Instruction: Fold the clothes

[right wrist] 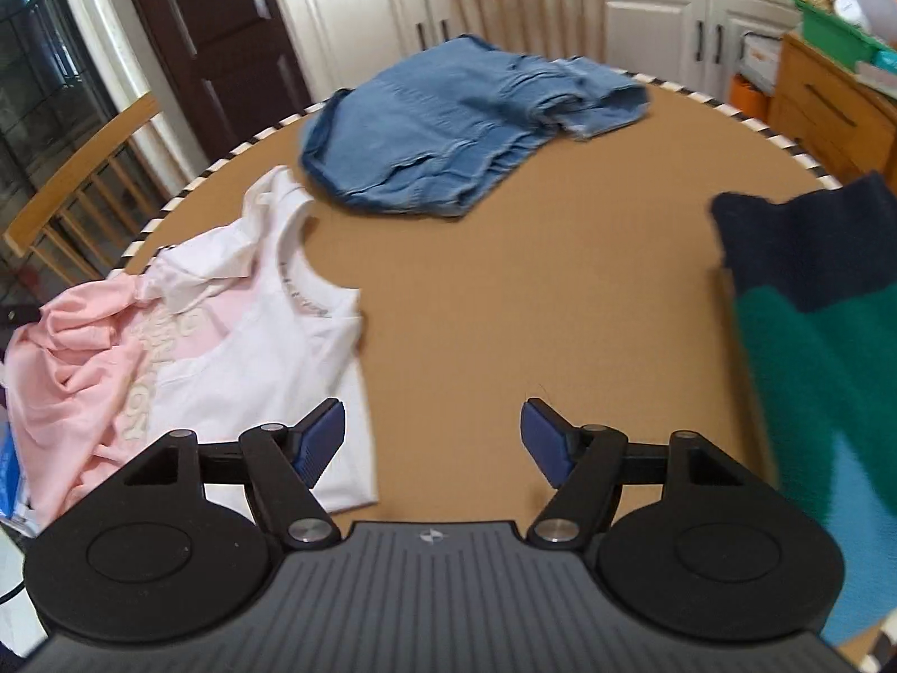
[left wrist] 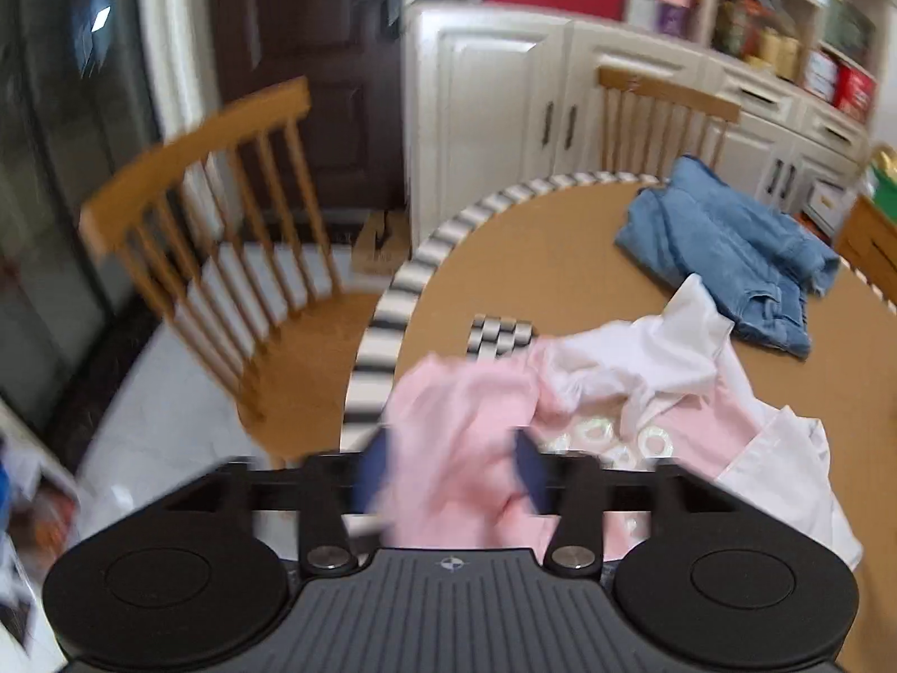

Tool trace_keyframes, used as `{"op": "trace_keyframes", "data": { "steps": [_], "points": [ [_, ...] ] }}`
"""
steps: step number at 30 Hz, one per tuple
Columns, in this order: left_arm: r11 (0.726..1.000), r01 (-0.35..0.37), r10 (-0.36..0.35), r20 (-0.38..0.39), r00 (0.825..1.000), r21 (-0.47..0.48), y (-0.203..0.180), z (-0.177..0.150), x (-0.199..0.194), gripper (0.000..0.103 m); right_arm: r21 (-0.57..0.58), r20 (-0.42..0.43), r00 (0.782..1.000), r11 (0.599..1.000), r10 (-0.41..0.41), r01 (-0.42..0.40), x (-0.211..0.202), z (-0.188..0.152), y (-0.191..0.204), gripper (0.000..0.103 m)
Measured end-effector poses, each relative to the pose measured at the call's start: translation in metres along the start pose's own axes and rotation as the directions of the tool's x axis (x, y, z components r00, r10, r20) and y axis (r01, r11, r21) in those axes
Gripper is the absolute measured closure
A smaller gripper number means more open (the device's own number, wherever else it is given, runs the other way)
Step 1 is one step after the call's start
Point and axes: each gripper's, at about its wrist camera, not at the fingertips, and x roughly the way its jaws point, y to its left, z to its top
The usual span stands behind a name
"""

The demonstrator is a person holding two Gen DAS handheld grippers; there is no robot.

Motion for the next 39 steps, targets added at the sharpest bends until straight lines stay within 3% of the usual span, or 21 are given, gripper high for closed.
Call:
{"op": "trace_keyframes", "data": {
  "steps": [4,8,10,11,12,13,14,16,19,22,24,27,29,32,34,36,39],
  "points": [
    [0.986,0.066,-0.073,0.037,0.997,0.152,-0.034,0.014,0.009,0.021,-0.047,0.016,0.996,0.995,0.087,-0.086,0.021,0.002,0.026,0.033],
    [0.944,0.138,-0.134,-0.034,0.990,0.301,-0.072,0.006,0.040,0.027,-0.099,0.006,0.993,0.988,0.120,-0.119,0.049,0.004,0.049,0.038],
    [0.916,0.178,-0.161,-0.079,0.984,0.359,-0.087,-0.002,0.057,0.033,-0.086,-0.047,0.991,0.988,0.123,-0.127,0.066,0.004,0.054,0.059],
    [0.902,0.212,-0.187,-0.101,0.977,0.375,-0.091,-0.007,0.067,0.038,-0.075,-0.081,0.988,0.987,0.135,-0.141,0.073,0.004,0.056,0.098],
    [0.887,0.245,-0.214,-0.123,0.969,0.390,-0.096,-0.012,0.076,0.044,-0.064,-0.100,0.985,0.987,0.139,-0.146,0.077,0.003,0.057,0.101],
    [0.874,0.282,-0.234,-0.166,0.958,0.395,-0.099,-0.016,0.087,0.078,-0.062,-0.102,0.985,0.988,0.137,-0.144,0.077,0.001,0.058,0.101],
    [0.869,0.313,-0.242,-0.222,0.944,0.382,-0.102,-0.019,0.098,0.101,-0.069,-0.100,0.986,0.988,0.133,-0.140,0.075,0.000,0.058,0.101],
    [0.870,0.359,-0.256,-0.311,0.915,0.339,-0.108,-0.025,0.114,0.103,-0.080,-0.103,0.987,0.988,0.121,-0.129,0.063,-0.002,0.053,0.101],
    [0.863,0.381,-0.278,-0.318,0.906,0.330,-0.115,-0.032,0.115,0.102,-0.104,-0.106,0.987,0.986,0.120,-0.131,0.031,-0.008,0.037,0.101],
    [0.857,0.412,-0.308,-0.332,0.892,0.311,-0.123,-0.034,0.115,0.098,-0.159,-0.168,0.977,0.974,0.133,-0.160,-0.005,-0.026,0.023,0.101],
    [0.842,0.424,-0.314,-0.337,0.888,0.334,-0.129,-0.032,0.113,0.096,-0.177,-0.262,0.959,0.972,0.106,-0.156,-0.015,-0.042,0.016,0.100],
    [0.818,0.446,-0.331,-0.337,0.881,0.363,-0.134,-0.021,0.112,0.080,-0.222,-0.385,0.923,0.971,-0.002,-0.090,-0.022,-0.060,0.008,0.092],
    [0.814,0.422,-0.324,-0.292,0.900,0.399,-0.134,-0.005,0.108,0.070,-0.261,-0.341,0.936,0.965,-0.084,-0.008,-0.032,-0.054,0.006,0.089],
    [0.803,0.351,-0.273,-0.227,0.935,0.482,-0.137,0.014,0.117,0.057,-0.197,-0.150,0.983,0.978,-0.103,0.073,-0.041,-0.028,0.005,0.045],
    [0.774,0.298,-0.217,-0.209,0.954,0.559,-0.142,0.017,0.131,0.056,-0.118,-0.058,0.997,0.992,-0.054,0.046,-0.030,-0.010,0.010,0.047],
    [0.736,0.236,-0.139,-0.200,0.970,0.634,-0.147,0.015,0.147,0.056,-0.087,-0.028,0.999,0.996,-0.015,0.013,-0.004,0.002,0.023,0.050],
    [0.715,0.222,-0.141,-0.175,0.975,0.663,-0.141,0.014,0.153,0.055,-0.137,-0.054,0.998,0.990,-0.028,0.021,0.036,0.003,0.044,0.053]
  ]
}}
